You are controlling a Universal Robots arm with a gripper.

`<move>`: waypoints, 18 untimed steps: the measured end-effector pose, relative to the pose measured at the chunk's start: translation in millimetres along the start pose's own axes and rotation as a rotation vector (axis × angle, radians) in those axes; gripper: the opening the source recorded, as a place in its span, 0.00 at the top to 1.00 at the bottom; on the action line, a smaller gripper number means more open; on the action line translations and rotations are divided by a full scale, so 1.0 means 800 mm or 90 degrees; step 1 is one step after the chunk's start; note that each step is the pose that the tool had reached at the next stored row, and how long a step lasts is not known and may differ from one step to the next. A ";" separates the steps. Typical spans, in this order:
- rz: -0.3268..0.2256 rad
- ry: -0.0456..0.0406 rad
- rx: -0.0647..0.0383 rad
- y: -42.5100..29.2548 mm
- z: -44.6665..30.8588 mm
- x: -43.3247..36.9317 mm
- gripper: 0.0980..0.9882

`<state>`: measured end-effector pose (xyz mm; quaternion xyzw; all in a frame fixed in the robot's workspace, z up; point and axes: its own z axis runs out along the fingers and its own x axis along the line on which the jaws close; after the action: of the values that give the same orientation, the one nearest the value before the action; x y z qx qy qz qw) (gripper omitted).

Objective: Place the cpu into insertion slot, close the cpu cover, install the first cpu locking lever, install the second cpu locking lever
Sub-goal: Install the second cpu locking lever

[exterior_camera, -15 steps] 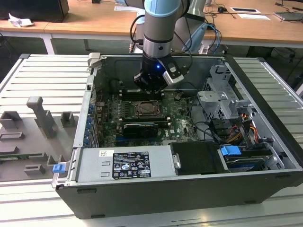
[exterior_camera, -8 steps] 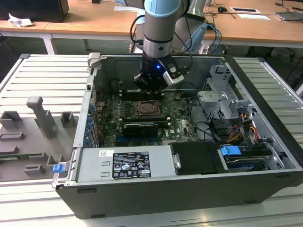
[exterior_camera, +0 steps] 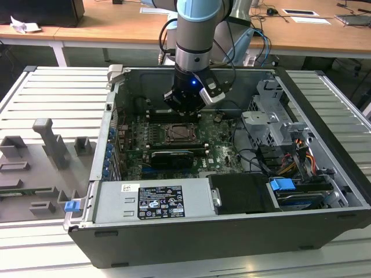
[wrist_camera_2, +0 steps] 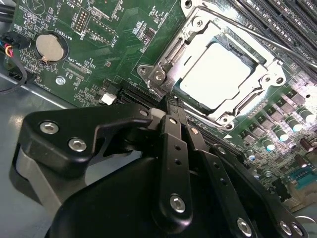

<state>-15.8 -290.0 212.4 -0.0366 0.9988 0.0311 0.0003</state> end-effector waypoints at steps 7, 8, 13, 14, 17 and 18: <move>0.000 0.0000 0.000 -0.0023 -0.0001 0.000 0.99; 0.000 0.0000 0.000 -0.0026 -0.0002 0.000 0.99; 0.000 0.0000 0.000 -0.0040 -0.0002 0.000 0.99; 0.000 0.0000 0.000 -0.0043 -0.0002 0.000 0.99; 0.000 0.0000 0.000 -0.0048 -0.0003 0.000 0.99; 0.000 0.0000 0.000 -0.0050 -0.0003 0.000 0.99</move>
<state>-15.8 -294.0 212.4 -0.0365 0.9988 0.0311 0.0003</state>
